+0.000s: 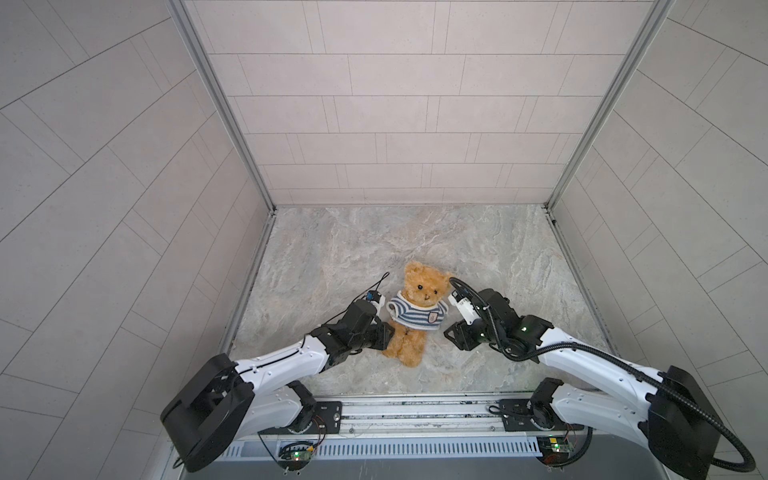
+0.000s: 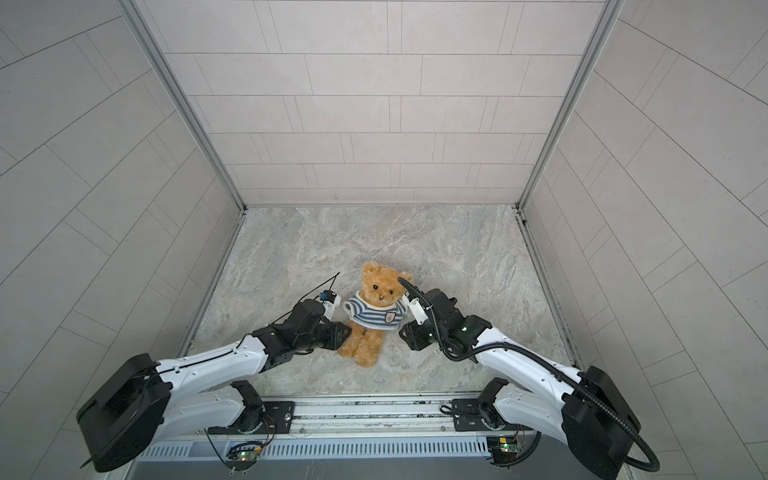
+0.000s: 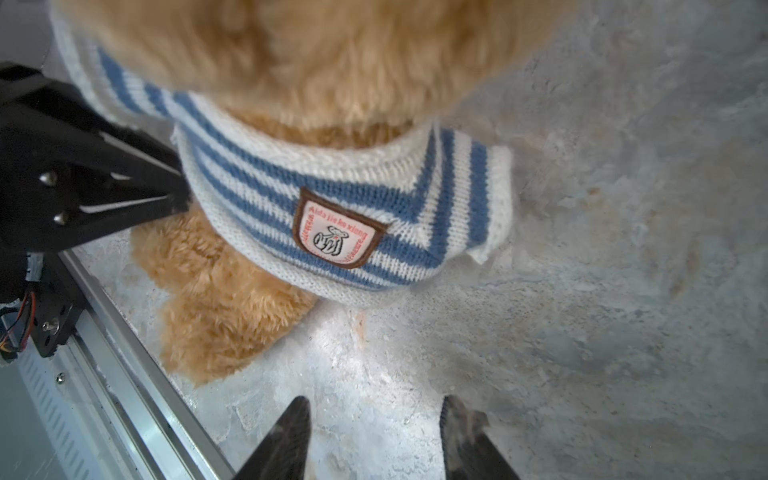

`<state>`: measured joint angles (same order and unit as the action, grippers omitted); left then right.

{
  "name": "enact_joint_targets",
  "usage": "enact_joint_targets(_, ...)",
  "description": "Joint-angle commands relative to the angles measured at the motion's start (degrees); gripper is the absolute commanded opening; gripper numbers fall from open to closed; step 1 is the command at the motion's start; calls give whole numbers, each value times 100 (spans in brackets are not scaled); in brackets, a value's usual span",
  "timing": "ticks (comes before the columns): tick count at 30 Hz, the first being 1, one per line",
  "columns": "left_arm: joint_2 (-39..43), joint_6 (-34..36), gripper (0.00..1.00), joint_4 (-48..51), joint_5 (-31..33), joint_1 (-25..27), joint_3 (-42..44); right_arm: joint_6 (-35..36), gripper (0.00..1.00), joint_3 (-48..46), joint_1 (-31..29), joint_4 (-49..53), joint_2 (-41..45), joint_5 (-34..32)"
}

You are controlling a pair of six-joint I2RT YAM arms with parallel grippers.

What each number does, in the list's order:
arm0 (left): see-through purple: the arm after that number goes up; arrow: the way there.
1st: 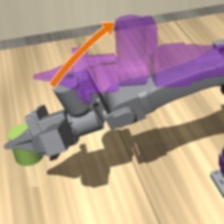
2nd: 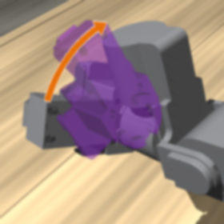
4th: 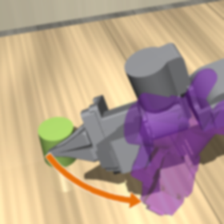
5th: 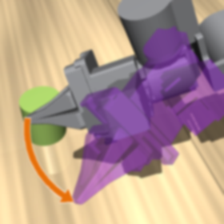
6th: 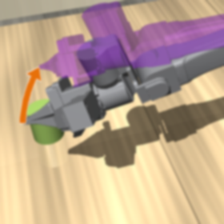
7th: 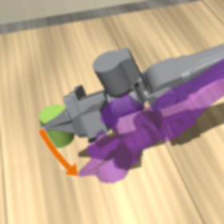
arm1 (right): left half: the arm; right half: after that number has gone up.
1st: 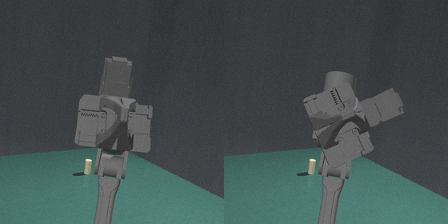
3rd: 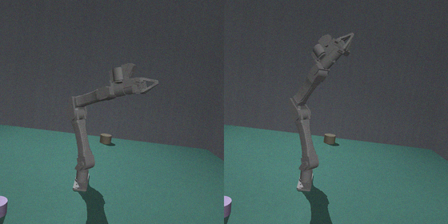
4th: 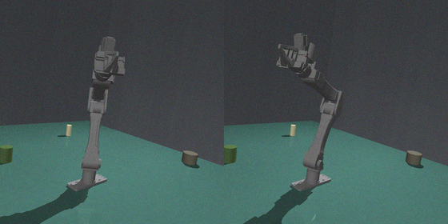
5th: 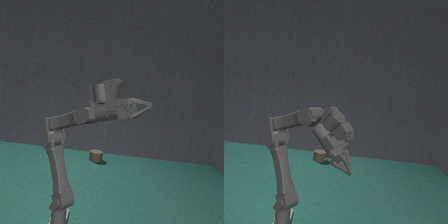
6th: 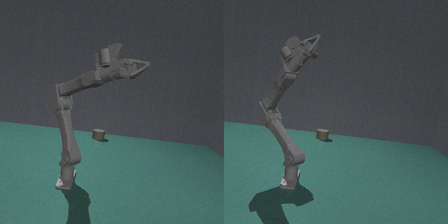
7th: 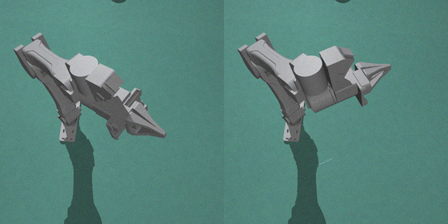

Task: Dress the teddy bear
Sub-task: 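Sit the bear upright with the right gripper while the left steadies its body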

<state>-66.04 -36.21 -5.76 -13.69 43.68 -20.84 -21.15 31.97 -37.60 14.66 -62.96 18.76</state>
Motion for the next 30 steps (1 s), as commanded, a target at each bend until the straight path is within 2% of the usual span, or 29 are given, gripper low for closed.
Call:
enact_joint_targets(1, 156, -520, 29, -377, 2, 247, 309, 76, 53, 314, 25, -585, -334, 182)
enact_joint_targets(7, 557, -824, 28, -601, 176, 340, 660, -123, 61, 670, -118, -902, -663, 368)
enact_joint_targets(11, 403, -1002, 28, -1010, 150, 342, 871, -462, 65, 589, -394, -1305, -767, 175)
enact_joint_targets(17, 377, -1358, 27, -1705, -35, 364, 1146, -897, 63, 386, -597, -2054, -1310, -379)
enact_joint_targets(20, 902, -1292, 29, -1235, 69, 369, 1188, -892, 63, 453, -647, -2107, -1556, -726)
enact_joint_targets(26, 2297, -1005, 31, 387, 475, 334, 855, -817, 64, 864, -828, -1802, -1959, -1210)
enact_joint_targets(30, 2620, -735, 29, 896, 469, 159, 344, -768, 62, 952, -931, -1779, -2083, -1415)
